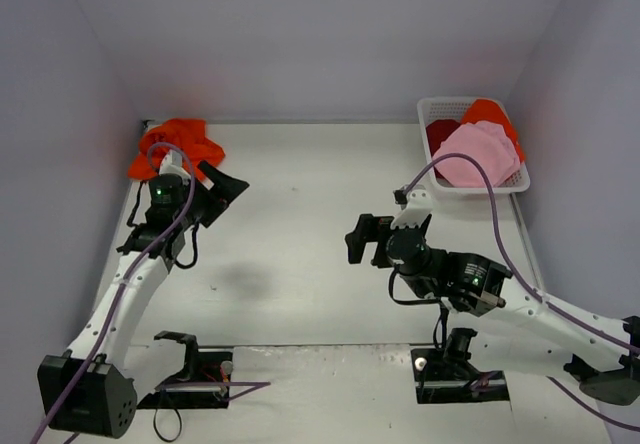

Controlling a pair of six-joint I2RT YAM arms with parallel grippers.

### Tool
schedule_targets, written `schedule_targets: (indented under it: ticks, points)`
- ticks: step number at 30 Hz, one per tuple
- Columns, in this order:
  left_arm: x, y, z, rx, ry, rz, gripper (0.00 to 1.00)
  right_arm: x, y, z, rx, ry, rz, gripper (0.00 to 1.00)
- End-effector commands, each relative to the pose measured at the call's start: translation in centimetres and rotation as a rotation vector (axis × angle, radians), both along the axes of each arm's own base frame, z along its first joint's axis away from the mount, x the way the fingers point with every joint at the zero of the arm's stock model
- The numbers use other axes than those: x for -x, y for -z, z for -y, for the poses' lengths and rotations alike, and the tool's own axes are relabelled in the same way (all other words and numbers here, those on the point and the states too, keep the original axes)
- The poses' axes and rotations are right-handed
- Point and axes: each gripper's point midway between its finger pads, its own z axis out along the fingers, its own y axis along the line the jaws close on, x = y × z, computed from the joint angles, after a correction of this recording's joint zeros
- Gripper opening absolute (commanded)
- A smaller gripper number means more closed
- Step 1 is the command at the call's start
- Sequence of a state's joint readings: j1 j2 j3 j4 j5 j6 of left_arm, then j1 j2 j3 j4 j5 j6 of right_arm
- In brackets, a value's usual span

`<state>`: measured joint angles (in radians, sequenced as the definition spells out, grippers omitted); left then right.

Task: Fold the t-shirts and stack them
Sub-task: Neatly place the folded tshirt to the corner

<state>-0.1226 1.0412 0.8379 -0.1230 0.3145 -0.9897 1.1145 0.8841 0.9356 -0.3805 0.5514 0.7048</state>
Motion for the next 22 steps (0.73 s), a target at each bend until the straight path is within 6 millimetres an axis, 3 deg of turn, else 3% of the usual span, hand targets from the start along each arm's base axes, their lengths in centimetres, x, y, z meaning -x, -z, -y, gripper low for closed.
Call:
schedule_targets:
  ticks: [1, 10, 22]
  points:
    - [2.3, -0.2, 0.5, -0.036, 0.073, 0.008, 0.78, -1.3, -1.7, -0.3, 0.027, 0.042, 0.053, 0.99]
    - [4.1, 0.8, 2.1, -0.011, 0.169, -0.033, 0.78, -1.2, 0.1, -1.9, 0.040, 0.018, -0.008, 1.00]
    - [5.0, 3.3, 2.3, -0.007, 0.181, -0.068, 0.78, -0.2, -1.8, -0.9, -0.055, 0.005, 0.012, 1.00]
